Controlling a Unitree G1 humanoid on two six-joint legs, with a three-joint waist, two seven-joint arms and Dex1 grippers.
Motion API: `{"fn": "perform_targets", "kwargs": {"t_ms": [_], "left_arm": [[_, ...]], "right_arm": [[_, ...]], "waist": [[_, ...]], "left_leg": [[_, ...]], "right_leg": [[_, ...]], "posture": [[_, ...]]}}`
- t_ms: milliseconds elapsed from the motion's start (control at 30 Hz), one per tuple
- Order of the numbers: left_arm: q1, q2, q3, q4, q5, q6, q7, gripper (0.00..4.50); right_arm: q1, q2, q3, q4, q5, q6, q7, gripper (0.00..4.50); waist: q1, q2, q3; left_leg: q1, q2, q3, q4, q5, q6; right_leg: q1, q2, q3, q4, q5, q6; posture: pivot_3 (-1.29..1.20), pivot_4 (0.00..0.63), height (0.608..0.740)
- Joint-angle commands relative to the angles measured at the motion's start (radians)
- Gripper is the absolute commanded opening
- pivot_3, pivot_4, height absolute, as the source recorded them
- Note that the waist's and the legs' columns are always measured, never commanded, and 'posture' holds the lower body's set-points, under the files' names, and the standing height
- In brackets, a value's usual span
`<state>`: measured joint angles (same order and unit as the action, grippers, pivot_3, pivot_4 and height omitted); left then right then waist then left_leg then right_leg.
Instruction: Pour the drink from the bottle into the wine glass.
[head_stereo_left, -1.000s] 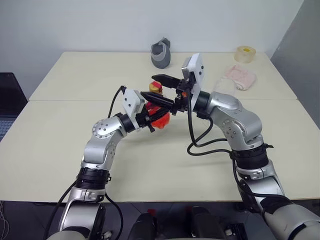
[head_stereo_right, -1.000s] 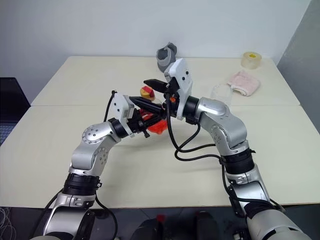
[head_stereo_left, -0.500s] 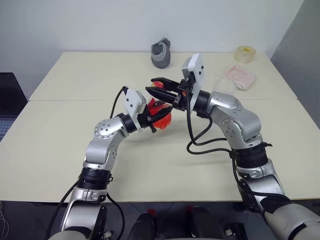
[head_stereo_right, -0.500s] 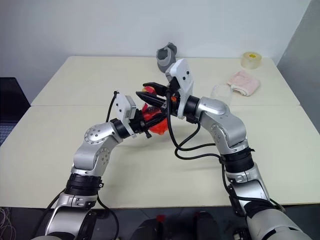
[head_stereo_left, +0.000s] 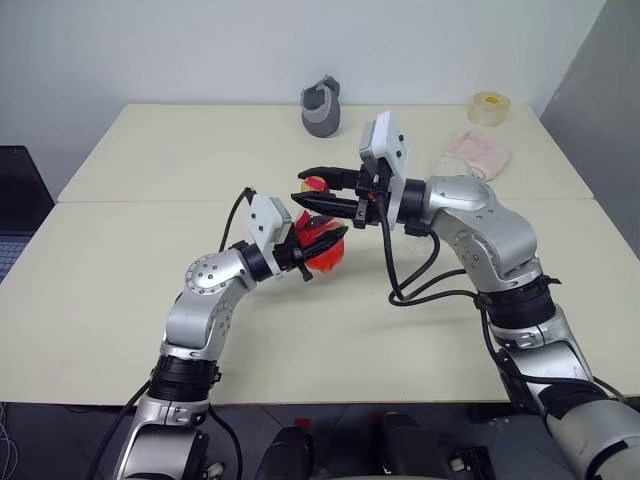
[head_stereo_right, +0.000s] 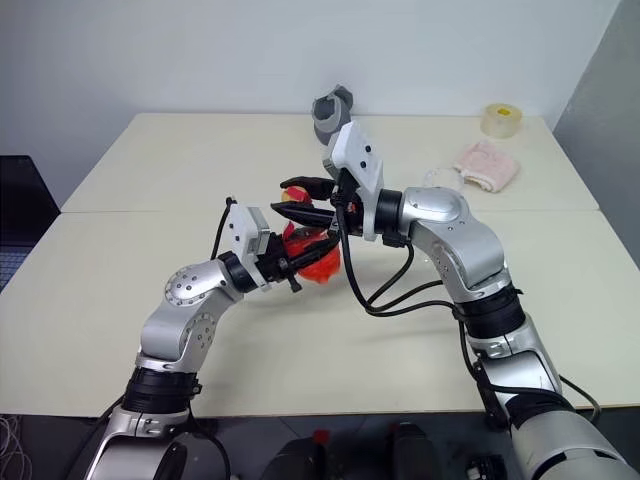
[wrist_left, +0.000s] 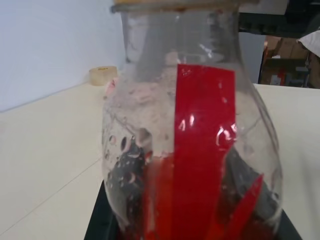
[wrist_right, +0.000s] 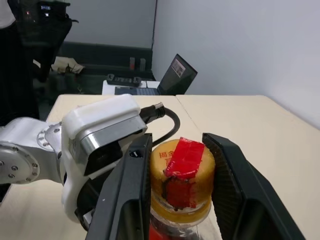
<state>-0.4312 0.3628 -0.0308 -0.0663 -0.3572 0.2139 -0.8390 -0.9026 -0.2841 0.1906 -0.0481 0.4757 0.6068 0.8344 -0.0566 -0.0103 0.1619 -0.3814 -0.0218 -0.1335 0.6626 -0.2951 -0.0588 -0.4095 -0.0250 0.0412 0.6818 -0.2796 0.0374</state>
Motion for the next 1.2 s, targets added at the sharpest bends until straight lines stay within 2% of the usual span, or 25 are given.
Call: {"fn": "perform_targets", "kwargs": {"t_ms": [33, 200, 400, 467, 533, 633, 667, 767, 933, 1033, 1100, 1200], "left_arm": [[0.024, 0.011, -0.009, -0.06, -0.018, -0.004, -0.018, 1.37], [0.025, 0.014, -0.01, -0.059, -0.024, -0.005, -0.014, 1.37], [0.017, 0.006, -0.019, -0.045, -0.024, -0.014, -0.013, 1.37], [0.006, 0.001, -0.024, -0.033, -0.025, -0.019, -0.015, 1.37], [-0.006, -0.005, -0.029, -0.021, -0.023, -0.025, -0.014, 1.37], [-0.027, -0.016, -0.034, 0.006, -0.023, -0.036, -0.016, 1.37], [-0.032, -0.017, -0.035, 0.012, -0.023, -0.04, -0.016, 1.37], [-0.039, -0.018, -0.042, 0.026, -0.025, -0.051, -0.025, 1.37], [-0.046, -0.023, -0.041, 0.039, -0.024, -0.056, -0.025, 1.37], [-0.038, -0.019, -0.038, 0.03, -0.027, -0.052, -0.025, 1.37], [-0.034, -0.015, -0.036, 0.024, -0.028, -0.05, -0.024, 1.37], [-0.031, -0.012, -0.032, 0.021, -0.027, -0.049, -0.021, 1.37]], "right_arm": [[-0.081, 0.039, -0.212, -0.036, 0.202, 0.234, -0.149, 1.26], [-0.072, 0.072, -0.35, -0.092, 0.421, 0.517, -0.296, 1.26], [-0.031, 0.06, -0.414, -0.191, 0.552, 0.651, -0.405, 1.26], [-0.016, 0.058, -0.404, -0.228, 0.537, 0.624, -0.424, 1.26], [0.009, 0.025, -0.335, -0.289, 0.436, 0.515, -0.395, 1.26], [0.052, -0.076, -0.149, -0.352, 0.145, 0.173, -0.281, 1.26], [0.062, -0.098, -0.113, -0.356, 0.091, 0.094, -0.249, 1.26], [0.079, -0.119, -0.084, -0.336, 0.053, 0.002, -0.197, 1.26], [0.061, -0.047, -0.207, -0.282, 0.275, 0.245, -0.297, 1.26], [0.024, 0.025, -0.326, -0.224, 0.478, 0.432, -0.438, 1.26], [0.013, 0.016, -0.333, -0.226, 0.503, 0.471, -0.441, 1.26], [0.024, -0.032, -0.271, -0.258, 0.427, 0.427, -0.389, 1.26]], "waist": [[0.001, 0.0, 0.0], [0.005, 0.0, 0.0], [0.006, 0.0, 0.0], [0.005, 0.0, 0.0], [0.005, 0.0, 0.0], [0.002, 0.0, 0.0], [0.001, 0.0, 0.0], [0.0, 0.0, 0.0], [0.002, 0.0, 0.0], [0.002, 0.0, 0.0], [0.003, 0.0, 0.0], [0.003, 0.0, 0.0]], "left_leg": [[0.0, 0.001, 0.0, 0.0, 0.0, 0.0], [-0.001, 0.001, 0.0, 0.0, 0.0, 0.0], [-0.001, 0.0, 0.0, 0.0, -0.001, 0.002], [-0.001, -0.001, 0.0, 0.0, -0.001, 0.002], [-0.001, -0.001, 0.001, 0.0, -0.001, 0.002], [-0.001, -0.001, 0.001, 0.0, -0.001, 0.003], [-0.001, -0.001, 0.002, 0.0, -0.001, 0.003], [-0.001, -0.001, 0.002, 0.0, -0.001, 0.002], [-0.001, 0.0, 0.0, 0.0, 0.0, 0.001], [-0.001, 0.001, 0.0, 0.0, 0.0, 0.001], [-0.001, 0.001, 0.0, 0.0, 0.0, 0.001], [-0.001, 0.0, 0.0, 0.0, -0.001, 0.002]], "right_leg": [[0.0, 0.0, 0.0, 0.0, 0.0, 0.0], [0.0, -0.004, 0.0, -0.001, 0.0, 0.0], [0.0, -0.003, 0.0, -0.001, 0.0, 0.0], [0.0, -0.003, 0.0, 0.0, 0.0, 0.0], [0.0, -0.002, 0.0, 0.0, 0.0, 0.0], [0.0, 0.0, 0.0, -0.001, 0.0, 0.0], [0.0, 0.0, 0.0, -0.001, 0.0, 0.0], [0.0, 0.0, 0.0, -0.001, 0.0, 0.0], [0.0, 0.0, 0.0, -0.001, 0.0, 0.0], [0.0, 0.0, 0.0, -0.001, 0.0, 0.0], [0.0, 0.0, 0.0, -0.001, 0.0, 0.0], [0.0, -0.001, 0.0, -0.001, 0.0, 0.0]], "posture": [[0.0, 0.15, 0.74], [0.0, 0.15, 0.74], [0.0, 0.15, 0.74], [0.0, 0.15, 0.74], [0.0, 0.15, 0.74], [0.0, 0.15, 0.74], [0.0, 0.15, 0.74], [0.0, 0.15, 0.74], [0.0, 0.15, 0.74], [0.0, 0.15, 0.74], [0.0, 0.15, 0.74], [0.0, 0.15, 0.74]]}}
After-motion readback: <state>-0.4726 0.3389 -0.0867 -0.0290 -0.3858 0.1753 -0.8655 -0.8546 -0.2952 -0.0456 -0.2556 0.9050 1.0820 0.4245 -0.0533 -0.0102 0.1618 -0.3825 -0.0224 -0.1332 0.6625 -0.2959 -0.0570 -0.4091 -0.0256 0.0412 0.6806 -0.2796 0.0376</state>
